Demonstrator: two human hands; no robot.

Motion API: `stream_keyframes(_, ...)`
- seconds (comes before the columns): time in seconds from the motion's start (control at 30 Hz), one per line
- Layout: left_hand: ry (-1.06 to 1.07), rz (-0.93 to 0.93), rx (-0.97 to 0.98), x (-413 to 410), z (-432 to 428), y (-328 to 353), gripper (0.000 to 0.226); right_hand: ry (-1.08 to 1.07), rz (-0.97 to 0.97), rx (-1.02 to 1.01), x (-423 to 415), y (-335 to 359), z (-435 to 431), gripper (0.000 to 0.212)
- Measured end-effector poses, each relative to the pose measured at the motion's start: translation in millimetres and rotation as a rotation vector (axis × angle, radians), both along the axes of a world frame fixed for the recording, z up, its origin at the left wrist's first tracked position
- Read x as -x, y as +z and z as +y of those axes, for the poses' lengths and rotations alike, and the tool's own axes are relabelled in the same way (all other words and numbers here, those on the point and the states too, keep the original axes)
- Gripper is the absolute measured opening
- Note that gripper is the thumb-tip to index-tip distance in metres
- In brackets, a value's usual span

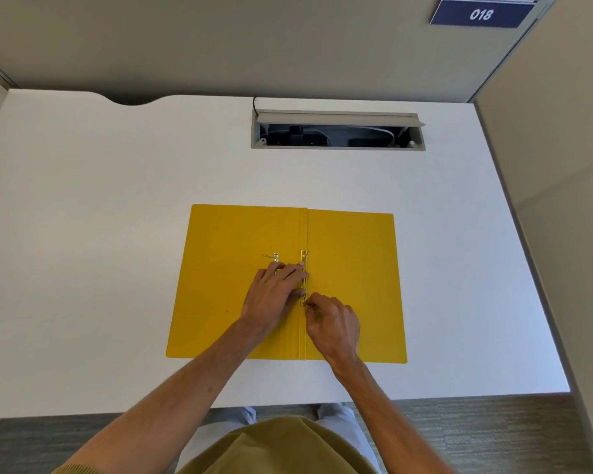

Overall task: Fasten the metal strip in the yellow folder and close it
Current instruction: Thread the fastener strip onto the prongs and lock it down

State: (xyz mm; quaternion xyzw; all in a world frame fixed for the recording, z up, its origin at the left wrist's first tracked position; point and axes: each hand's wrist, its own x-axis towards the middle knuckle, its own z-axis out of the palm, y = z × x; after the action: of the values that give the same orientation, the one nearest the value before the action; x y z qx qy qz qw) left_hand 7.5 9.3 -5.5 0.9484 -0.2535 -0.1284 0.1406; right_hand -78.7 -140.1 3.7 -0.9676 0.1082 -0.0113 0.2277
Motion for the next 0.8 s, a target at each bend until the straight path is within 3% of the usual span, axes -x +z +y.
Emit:
stream_keyframes(0.27,0.019,-0.011,-0.017,2.7,-4.7,1.0,0.045,-0.002,0.024,0.050,-3.0,1.3,4.8,0.015)
stream_keyframes(0.8,-0.020,-0.049,-0.041,-0.1,-0.7,-2.7,0.046,-0.051,0.046,-0.018,4.7,-1.4,20.2,0.011)
